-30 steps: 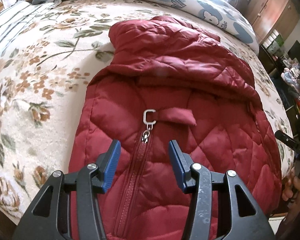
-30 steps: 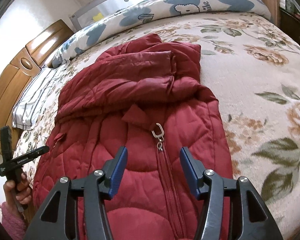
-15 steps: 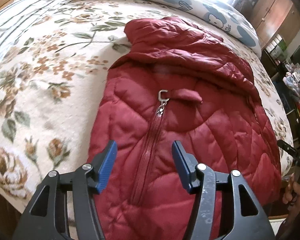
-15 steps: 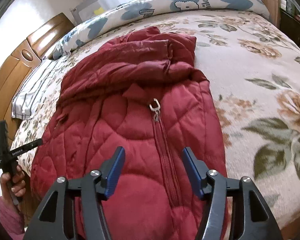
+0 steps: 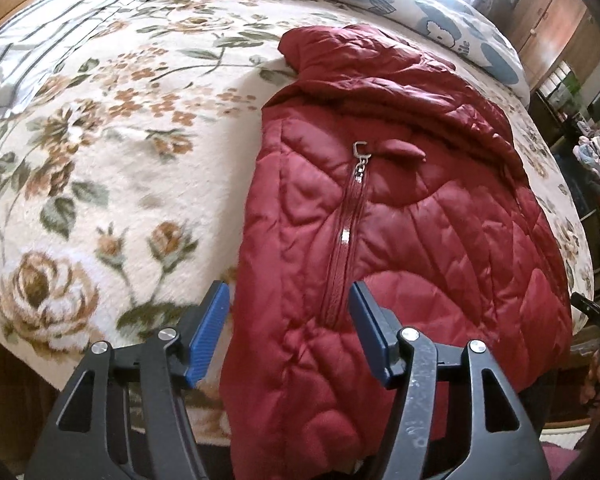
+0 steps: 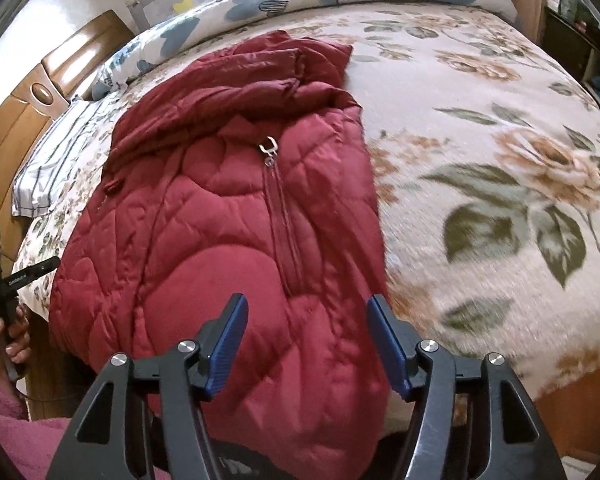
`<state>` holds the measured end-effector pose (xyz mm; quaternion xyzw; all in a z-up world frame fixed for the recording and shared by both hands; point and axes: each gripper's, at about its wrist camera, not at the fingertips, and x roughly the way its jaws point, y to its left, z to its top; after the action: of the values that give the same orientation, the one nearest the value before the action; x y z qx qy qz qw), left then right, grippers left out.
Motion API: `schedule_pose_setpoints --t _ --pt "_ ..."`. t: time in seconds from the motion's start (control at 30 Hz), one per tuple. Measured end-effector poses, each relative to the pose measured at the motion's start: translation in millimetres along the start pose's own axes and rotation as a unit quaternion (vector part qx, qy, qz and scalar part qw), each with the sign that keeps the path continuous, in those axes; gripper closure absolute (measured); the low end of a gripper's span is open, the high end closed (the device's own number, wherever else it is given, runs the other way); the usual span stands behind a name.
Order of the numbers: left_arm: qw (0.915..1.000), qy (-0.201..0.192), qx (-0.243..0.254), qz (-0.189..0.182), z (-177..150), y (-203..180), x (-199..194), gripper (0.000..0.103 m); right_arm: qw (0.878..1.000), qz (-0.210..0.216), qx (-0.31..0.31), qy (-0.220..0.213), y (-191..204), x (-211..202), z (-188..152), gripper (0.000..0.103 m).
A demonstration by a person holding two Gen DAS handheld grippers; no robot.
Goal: Fold large clothes
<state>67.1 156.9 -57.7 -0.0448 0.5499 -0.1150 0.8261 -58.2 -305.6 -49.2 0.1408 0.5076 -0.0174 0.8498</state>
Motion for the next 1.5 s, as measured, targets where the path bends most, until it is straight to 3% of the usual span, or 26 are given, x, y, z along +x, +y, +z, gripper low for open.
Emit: schedule_pose_setpoints --t 0.4,0.77,0.97,1.33,1.4,1.5 --pt "0.9991 0.031 -0.025 -0.018 -31.5 21.9 1.2 0.042 0.999 -0.011 0.023 0.029 -28.7 2.3 -24.6 0.036" --pt "0.9973 0.063 0.007 -0.036 -53.1 8.5 6.1 0.038 0.998 0.034 0.043 0.044 -36.9 12.5 -36.4 0.035" --pt "0.9950 0.083 0.007 -0.055 -61.7 7.4 14.0 0.032 0.995 0.069 0.045 0.056 -39.8 16.1 -44.7 0.035" --pt "0.9924 0.097 0.006 -0.075 -63.3 8.0 22.1 0.032 0.991 0.101 0.045 0.078 -32.8 32.7 -54.6 0.035" --pt "0.9913 0.096 0.008 -0.090 -63.2 6.5 19.8 0.036 0.990 0.105 0.050 0.075 -34.2 31.9 -55.5 0.037" --pt "0.9907 0.089 0.027 -0.100 -63.7 -2.3 15.7 0.061 0.991 0.106 0.042 0.072 -32.6 29.4 -55.0 0.053"
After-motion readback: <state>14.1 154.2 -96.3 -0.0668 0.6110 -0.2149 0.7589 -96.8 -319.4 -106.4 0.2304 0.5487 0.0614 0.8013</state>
